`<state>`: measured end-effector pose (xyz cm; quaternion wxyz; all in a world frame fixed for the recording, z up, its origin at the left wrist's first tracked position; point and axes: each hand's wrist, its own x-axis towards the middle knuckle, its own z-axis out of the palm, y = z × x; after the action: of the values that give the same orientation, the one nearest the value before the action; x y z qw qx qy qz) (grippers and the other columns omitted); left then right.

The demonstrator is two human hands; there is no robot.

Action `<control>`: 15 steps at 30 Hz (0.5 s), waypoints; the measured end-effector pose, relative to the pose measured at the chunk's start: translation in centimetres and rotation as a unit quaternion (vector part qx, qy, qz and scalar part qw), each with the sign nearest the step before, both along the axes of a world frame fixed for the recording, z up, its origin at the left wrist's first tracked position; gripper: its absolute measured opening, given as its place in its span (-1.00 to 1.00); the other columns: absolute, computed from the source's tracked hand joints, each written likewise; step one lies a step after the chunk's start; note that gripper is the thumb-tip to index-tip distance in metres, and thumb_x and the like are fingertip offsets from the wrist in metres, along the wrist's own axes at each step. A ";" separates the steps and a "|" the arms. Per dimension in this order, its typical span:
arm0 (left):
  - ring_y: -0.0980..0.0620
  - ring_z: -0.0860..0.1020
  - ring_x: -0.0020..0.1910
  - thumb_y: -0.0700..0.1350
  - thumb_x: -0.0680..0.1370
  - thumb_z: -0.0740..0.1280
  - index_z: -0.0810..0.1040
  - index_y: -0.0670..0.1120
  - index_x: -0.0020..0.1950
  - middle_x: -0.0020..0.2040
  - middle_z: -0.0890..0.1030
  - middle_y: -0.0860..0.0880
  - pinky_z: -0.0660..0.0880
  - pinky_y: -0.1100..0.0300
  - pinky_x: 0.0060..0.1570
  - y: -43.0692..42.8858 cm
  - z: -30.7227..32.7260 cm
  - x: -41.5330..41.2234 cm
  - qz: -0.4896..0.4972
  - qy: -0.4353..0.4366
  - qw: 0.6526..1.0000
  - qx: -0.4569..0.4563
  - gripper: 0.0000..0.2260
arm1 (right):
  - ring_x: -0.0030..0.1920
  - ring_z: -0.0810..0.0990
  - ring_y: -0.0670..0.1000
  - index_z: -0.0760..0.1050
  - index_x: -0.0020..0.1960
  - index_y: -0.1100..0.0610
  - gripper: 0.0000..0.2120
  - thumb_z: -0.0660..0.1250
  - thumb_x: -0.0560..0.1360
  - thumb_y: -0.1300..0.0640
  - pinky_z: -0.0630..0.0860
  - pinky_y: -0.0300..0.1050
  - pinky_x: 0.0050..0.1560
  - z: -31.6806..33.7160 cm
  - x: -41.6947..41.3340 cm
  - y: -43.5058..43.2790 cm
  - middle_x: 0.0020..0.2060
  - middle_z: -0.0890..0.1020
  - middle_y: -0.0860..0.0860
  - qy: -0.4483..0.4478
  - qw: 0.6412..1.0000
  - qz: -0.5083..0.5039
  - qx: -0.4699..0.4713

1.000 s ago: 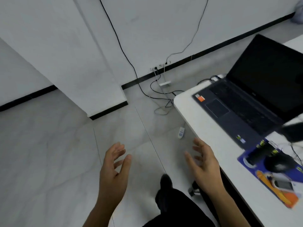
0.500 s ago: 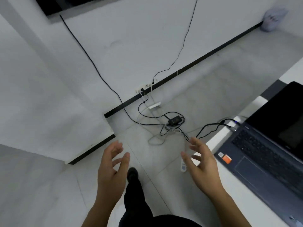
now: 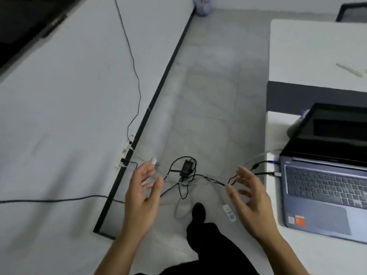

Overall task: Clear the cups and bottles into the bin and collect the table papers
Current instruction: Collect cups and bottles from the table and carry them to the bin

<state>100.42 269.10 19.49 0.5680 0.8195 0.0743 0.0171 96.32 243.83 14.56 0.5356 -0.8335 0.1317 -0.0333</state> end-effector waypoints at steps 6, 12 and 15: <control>0.24 0.53 0.22 -0.20 0.57 0.35 0.42 0.01 0.37 0.26 0.56 0.08 0.42 0.49 0.08 -2.4 -0.6 15.5 -0.055 -0.017 0.998 0.023 -0.62 | 0.24 0.47 -0.27 0.29 0.45 -0.15 -0.47 0.35 0.52 -0.12 0.54 -0.19 0.14 -1.0 13.0 -1.1 0.25 0.46 -0.27 0.000 0.998 -0.058 0.029; 0.22 0.53 0.24 -0.19 0.58 0.35 0.43 -0.05 0.40 0.27 0.56 0.12 0.44 0.48 0.10 -4.4 1.2 29.0 -0.091 -0.028 0.995 0.033 -0.61 | 0.25 0.47 -0.28 0.31 0.46 -0.10 -0.47 0.36 0.53 -0.08 0.52 -0.23 0.14 1.6 25.0 -3.2 0.28 0.46 -0.26 -0.005 0.996 -0.081 0.026; 0.24 0.53 0.23 -0.18 0.58 0.34 0.43 0.01 0.39 0.26 0.56 0.12 0.45 0.48 0.08 -5.9 0.0 36.0 -0.103 -0.013 0.994 0.018 -0.62 | 0.26 0.48 -0.25 0.30 0.43 -0.17 -0.49 0.37 0.53 -0.08 0.53 -0.21 0.14 0.9 30.9 -4.7 0.28 0.47 -0.26 0.002 0.995 -0.102 0.016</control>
<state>136.38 263.16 19.50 0.5531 0.8324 -0.0187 -0.0295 127.24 239.12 15.45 0.5427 -0.8069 0.2175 -0.0840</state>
